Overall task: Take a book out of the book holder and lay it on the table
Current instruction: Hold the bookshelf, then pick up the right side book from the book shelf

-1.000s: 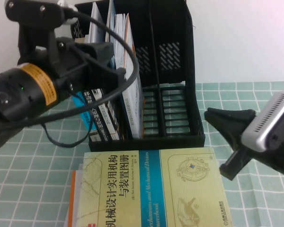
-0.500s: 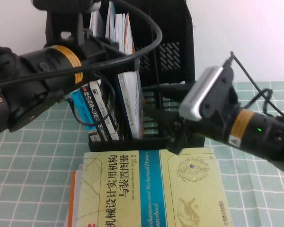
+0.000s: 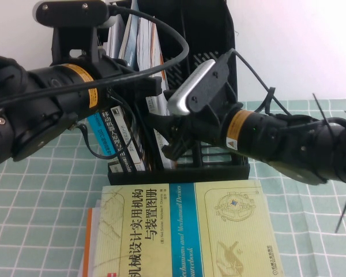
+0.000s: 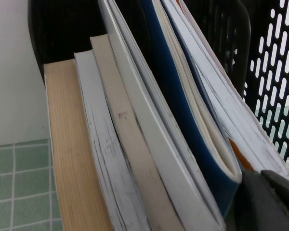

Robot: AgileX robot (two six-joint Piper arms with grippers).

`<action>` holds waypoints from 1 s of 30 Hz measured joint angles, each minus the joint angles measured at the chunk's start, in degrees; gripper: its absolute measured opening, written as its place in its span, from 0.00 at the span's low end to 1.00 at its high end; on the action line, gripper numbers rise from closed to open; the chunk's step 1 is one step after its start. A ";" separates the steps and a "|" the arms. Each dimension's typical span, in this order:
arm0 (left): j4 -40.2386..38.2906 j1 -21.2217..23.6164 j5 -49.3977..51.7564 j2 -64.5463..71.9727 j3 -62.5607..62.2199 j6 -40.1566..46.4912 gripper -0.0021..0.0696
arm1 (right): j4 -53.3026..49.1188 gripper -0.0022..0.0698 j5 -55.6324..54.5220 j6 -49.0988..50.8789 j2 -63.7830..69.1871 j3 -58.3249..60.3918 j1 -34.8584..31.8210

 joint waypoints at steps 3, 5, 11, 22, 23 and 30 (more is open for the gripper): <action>0.00 0.00 0.00 0.00 0.00 0.00 0.03 | 2.80 0.66 1.66 0.09 2.01 -2.31 0.21; 0.00 0.00 0.00 0.00 0.00 0.00 0.03 | 4.56 0.66 2.60 -0.15 3.00 -3.47 0.45; 0.00 0.00 0.00 0.00 0.00 0.00 0.03 | 6.24 0.64 5.49 -1.68 4.20 -4.30 0.45; 0.00 0.00 0.70 0.00 0.00 0.00 0.03 | 6.50 0.32 8.57 2.39 4.20 -4.30 0.45; 0.00 0.00 1.09 0.00 0.00 0.00 0.03 | 6.61 0.27 8.57 2.69 4.20 -4.30 0.45; -0.22 0.00 2.28 0.00 -0.12 -0.08 0.03 | 6.60 0.20 9.41 4.08 4.20 -4.30 0.45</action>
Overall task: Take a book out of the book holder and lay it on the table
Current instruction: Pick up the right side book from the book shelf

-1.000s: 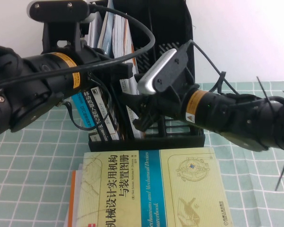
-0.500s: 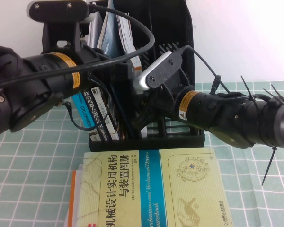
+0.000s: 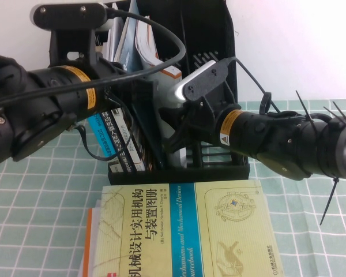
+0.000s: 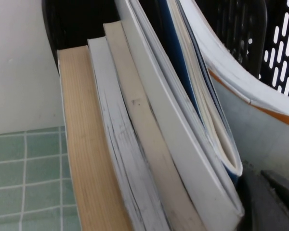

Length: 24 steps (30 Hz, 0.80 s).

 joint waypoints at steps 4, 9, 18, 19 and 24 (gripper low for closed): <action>-1.73 -0.44 0.86 -0.73 0.00 0.00 0.03 | 0.00 0.20 1.58 -0.96 -1.17 0.00 0.00; -2.83 -2.43 0.99 -6.84 0.00 1.54 0.03 | 1.38 0.20 5.94 -9.37 -5.17 1.19 0.00; -2.83 -2.99 -2.00 -21.54 0.00 2.94 0.03 | 3.74 0.20 5.79 -22.71 -17.14 1.46 0.41; -2.83 -2.99 -1.71 -23.22 -0.02 2.94 0.03 | 3.74 0.20 5.64 -23.60 -18.67 1.46 0.08; -3.50 -2.99 1.76 -30.41 -0.25 3.17 0.03 | 2.50 0.20 4.64 -23.98 -25.45 1.35 -0.03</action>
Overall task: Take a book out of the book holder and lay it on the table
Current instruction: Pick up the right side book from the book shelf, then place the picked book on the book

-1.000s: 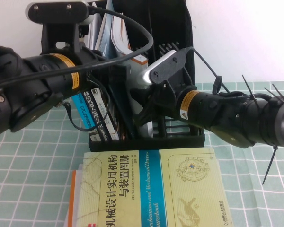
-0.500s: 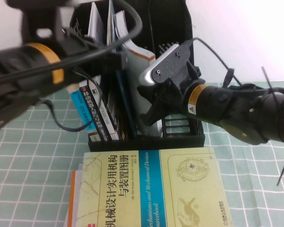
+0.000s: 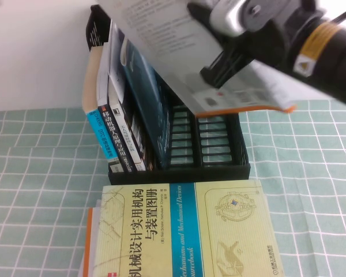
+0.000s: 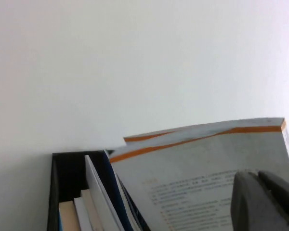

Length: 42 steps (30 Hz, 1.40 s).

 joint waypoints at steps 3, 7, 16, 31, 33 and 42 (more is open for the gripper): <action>-3.05 0.00 5.40 -5.56 -0.11 0.61 0.03 | -4.72 0.20 0.12 4.96 -4.46 0.11 0.00; -8.24 0.00 15.03 -12.09 -0.11 6.30 0.03 | -19.47 0.20 0.25 19.67 -10.16 0.11 0.00; -19.72 0.00 16.99 -26.44 12.57 24.50 0.03 | -72.76 0.20 -21.63 61.30 -12.16 -0.23 0.00; -24.49 0.00 -1.89 -33.71 35.03 25.27 0.03 | -78.39 0.20 -33.29 69.84 -5.17 0.20 0.10; -23.76 0.00 -2.39 -33.71 35.48 25.27 0.03 | -78.39 0.20 -30.31 68.15 -5.29 0.20 0.00; -20.71 0.00 -3.13 -33.71 35.57 25.52 0.03 | -78.39 0.20 -23.13 61.45 -5.15 1.39 0.00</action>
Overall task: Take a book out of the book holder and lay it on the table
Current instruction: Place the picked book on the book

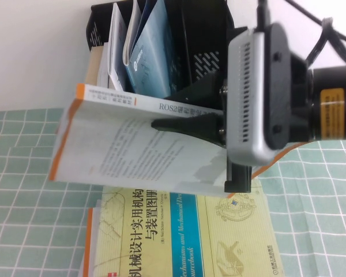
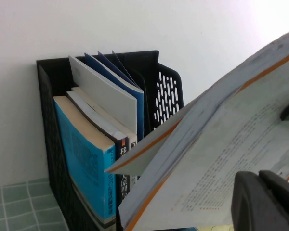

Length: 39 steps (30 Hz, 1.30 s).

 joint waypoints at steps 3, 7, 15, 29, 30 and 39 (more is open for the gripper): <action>0.37 0.00 -0.09 0.00 0.00 0.00 0.03 | 0.00 0.20 4.35 -4.00 1.55 2.10 0.00; 0.37 0.00 -0.09 0.00 0.04 0.26 0.03 | 0.00 0.20 8.87 -7.79 3.85 3.65 0.00; 0.37 0.00 -0.13 0.00 0.17 0.26 0.03 | 0.22 0.20 11.01 -11.19 7.29 3.53 0.00; 0.37 0.00 -0.13 0.00 0.26 -0.14 0.03 | 1.10 0.20 14.41 -17.51 11.65 3.41 0.00; 0.37 0.00 -0.13 0.00 0.26 -0.23 0.03 | 1.21 0.20 14.69 -17.93 11.77 3.41 0.00; 0.37 -1.07 -0.13 0.00 0.26 -0.23 0.03 | 1.32 0.20 17.54 -21.43 11.01 3.41 0.67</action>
